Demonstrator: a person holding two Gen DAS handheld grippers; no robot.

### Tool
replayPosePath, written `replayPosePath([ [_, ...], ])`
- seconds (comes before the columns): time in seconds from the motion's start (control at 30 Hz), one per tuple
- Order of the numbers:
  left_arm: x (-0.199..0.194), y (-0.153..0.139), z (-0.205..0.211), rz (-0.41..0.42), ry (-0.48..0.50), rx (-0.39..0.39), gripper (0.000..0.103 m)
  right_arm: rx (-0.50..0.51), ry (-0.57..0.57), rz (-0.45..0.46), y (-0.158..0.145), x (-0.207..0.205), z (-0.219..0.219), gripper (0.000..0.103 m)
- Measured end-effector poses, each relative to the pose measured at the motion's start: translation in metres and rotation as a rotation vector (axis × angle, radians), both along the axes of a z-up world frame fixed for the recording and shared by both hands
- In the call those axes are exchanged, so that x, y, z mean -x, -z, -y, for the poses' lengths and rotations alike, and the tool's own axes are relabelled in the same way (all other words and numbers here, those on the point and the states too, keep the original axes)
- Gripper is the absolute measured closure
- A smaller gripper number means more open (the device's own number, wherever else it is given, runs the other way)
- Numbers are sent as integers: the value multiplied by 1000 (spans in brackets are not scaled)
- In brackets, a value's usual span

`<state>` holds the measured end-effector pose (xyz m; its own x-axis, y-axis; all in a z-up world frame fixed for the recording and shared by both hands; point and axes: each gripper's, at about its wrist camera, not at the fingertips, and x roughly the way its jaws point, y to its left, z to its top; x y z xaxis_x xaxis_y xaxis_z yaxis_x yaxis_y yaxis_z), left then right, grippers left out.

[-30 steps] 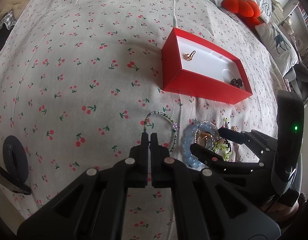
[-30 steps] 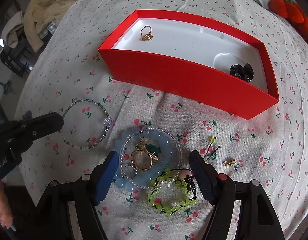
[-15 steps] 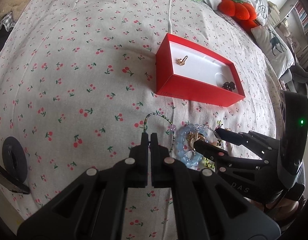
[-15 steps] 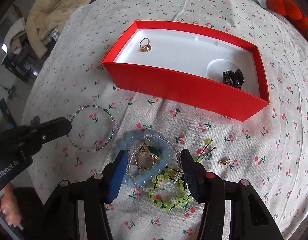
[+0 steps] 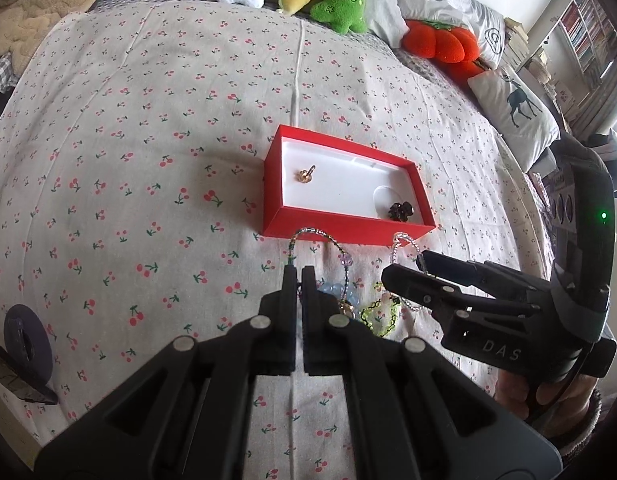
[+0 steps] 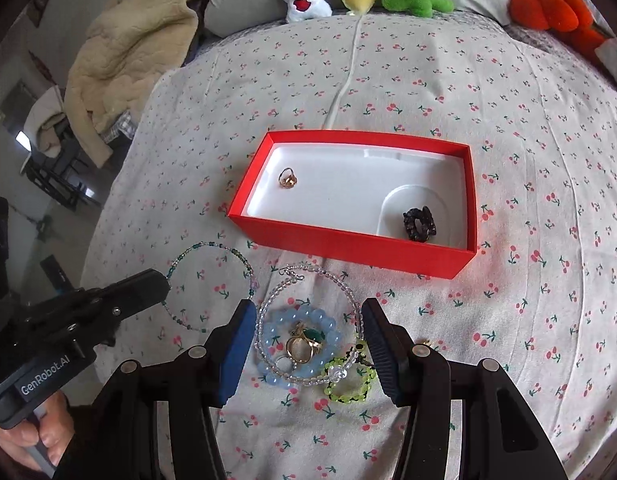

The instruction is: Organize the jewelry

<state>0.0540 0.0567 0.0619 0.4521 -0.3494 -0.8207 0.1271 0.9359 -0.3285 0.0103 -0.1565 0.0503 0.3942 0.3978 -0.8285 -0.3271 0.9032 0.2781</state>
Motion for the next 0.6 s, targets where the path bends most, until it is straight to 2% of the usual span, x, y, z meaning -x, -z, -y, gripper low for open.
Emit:
replayPosePath([
  [0.17, -15, -4, 6, 10, -16, 21, 101, -54, 45, 1, -9, -8, 18, 48],
  [0.4, -34, -5, 16, 23, -30, 53, 101, -46, 97, 14, -12, -25, 29, 48],
  [0.6, -33, -3, 13, -1, -53, 82, 101, -23, 30, -16, 3, -15, 18, 47],
])
